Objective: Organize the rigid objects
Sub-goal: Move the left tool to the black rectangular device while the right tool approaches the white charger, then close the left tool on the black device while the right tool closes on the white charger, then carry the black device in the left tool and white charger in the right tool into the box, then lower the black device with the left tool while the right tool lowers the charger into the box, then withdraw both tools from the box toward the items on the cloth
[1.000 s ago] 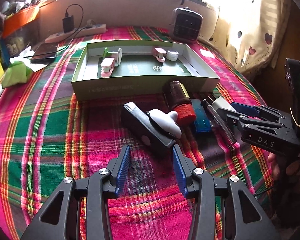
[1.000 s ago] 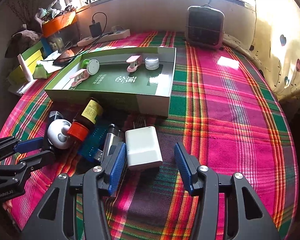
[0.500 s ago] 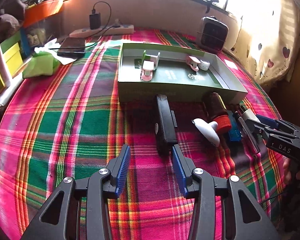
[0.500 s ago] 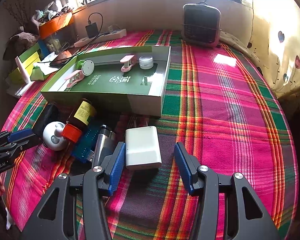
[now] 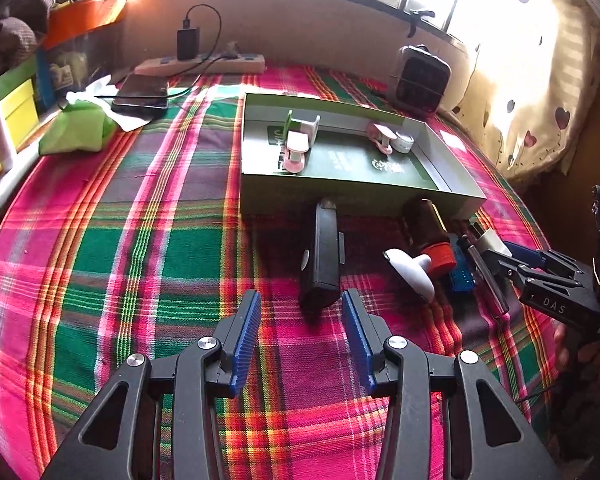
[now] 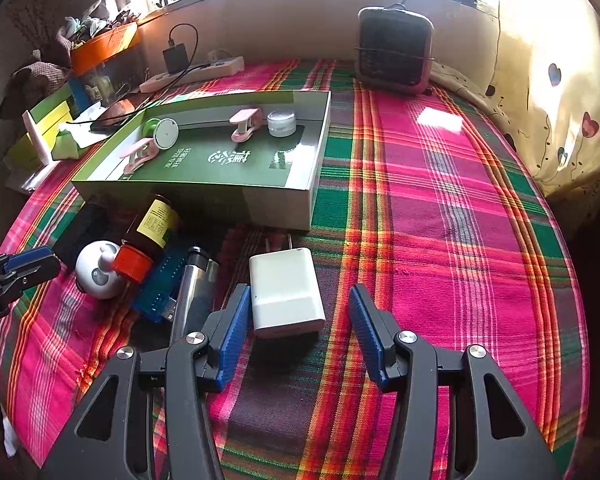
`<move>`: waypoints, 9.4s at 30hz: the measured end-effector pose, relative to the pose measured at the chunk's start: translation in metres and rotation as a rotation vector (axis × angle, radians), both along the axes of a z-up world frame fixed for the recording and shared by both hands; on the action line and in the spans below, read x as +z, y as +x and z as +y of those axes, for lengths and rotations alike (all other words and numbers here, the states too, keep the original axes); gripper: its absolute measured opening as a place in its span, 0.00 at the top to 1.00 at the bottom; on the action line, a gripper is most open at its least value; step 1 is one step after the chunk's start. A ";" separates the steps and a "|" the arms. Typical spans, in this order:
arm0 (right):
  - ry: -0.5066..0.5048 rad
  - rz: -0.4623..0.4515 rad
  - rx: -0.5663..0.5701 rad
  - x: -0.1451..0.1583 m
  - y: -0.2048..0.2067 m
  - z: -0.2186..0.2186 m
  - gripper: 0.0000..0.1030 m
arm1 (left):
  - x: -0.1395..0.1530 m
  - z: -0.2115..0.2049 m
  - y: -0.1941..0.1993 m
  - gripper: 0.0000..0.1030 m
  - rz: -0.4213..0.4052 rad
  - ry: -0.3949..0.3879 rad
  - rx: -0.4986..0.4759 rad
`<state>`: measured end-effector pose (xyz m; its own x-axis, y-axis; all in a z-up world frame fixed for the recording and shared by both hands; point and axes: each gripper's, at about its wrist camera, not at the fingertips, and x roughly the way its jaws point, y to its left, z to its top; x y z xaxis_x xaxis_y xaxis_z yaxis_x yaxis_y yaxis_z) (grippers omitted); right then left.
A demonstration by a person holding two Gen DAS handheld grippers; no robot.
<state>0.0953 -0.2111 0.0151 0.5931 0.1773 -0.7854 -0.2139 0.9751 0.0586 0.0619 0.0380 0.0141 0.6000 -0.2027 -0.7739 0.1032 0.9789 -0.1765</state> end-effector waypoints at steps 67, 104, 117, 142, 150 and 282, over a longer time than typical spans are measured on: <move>-0.042 -0.010 -0.016 -0.001 0.010 0.004 0.66 | -0.008 -0.007 0.039 0.78 -0.032 0.048 0.005; 0.023 -0.036 -0.015 0.013 -0.002 0.002 0.66 | 0.013 -0.001 0.026 0.78 -0.060 0.024 0.009; 0.027 -0.100 -0.001 0.040 -0.003 0.007 0.66 | 0.040 -0.003 0.032 0.78 -0.093 0.005 -0.025; 0.046 -0.087 0.012 0.048 0.070 0.026 0.66 | 0.049 -0.033 0.104 0.78 -0.084 -0.023 -0.114; 0.048 -0.057 0.016 0.035 0.090 0.031 0.66 | 0.033 -0.043 0.125 0.78 -0.042 -0.016 -0.130; 0.060 -0.086 0.030 0.034 0.038 0.034 0.58 | 0.034 -0.020 0.054 0.65 -0.070 0.000 -0.054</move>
<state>0.1330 -0.1773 0.0492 0.6514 0.2407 -0.7196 -0.2492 0.9636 0.0968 0.1161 0.0183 0.0485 0.6411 -0.2362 -0.7302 0.1683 0.9716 -0.1665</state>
